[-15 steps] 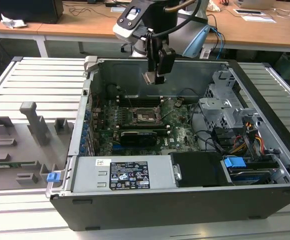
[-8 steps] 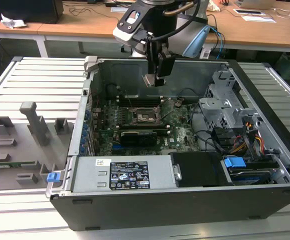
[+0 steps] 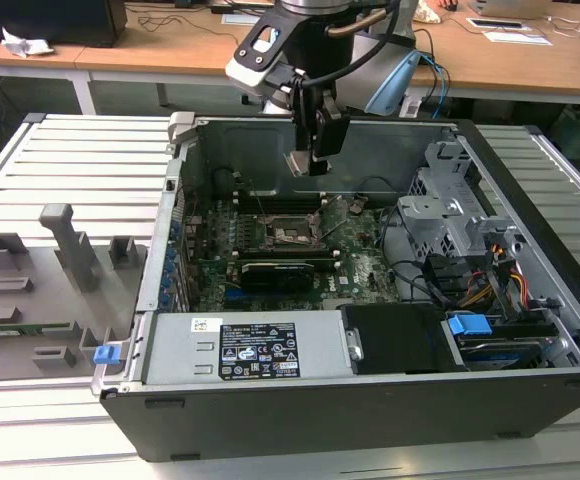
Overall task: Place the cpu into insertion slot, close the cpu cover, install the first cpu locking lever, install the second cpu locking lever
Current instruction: 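Place the cpu into insertion slot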
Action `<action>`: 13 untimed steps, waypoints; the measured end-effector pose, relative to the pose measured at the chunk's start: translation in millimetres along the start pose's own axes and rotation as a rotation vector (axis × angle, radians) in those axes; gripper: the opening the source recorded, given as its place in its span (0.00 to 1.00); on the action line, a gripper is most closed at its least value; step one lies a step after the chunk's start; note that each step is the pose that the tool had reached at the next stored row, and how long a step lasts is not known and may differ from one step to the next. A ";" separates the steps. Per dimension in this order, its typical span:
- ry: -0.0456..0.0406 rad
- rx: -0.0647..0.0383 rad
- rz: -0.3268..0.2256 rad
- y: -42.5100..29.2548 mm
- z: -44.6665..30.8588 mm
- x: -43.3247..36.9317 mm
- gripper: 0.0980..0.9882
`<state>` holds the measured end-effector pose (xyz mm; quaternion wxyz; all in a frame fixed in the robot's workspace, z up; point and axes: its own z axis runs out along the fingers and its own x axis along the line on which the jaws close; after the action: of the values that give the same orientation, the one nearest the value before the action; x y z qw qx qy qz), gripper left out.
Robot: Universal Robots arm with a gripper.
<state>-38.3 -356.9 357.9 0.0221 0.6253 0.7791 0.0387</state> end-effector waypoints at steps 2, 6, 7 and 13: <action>0.0000 0.000 0.000 0.0 0.7 0.0 0.48; 0.0000 0.000 0.000 -0.2 2.1 0.0 0.48; 0.0001 0.000 0.000 -0.2 2.5 0.0 0.48; 0.0001 0.000 0.000 -0.4 4.6 -0.1 0.48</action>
<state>-38.2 -356.9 353.3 0.0221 0.6253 0.7791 0.0387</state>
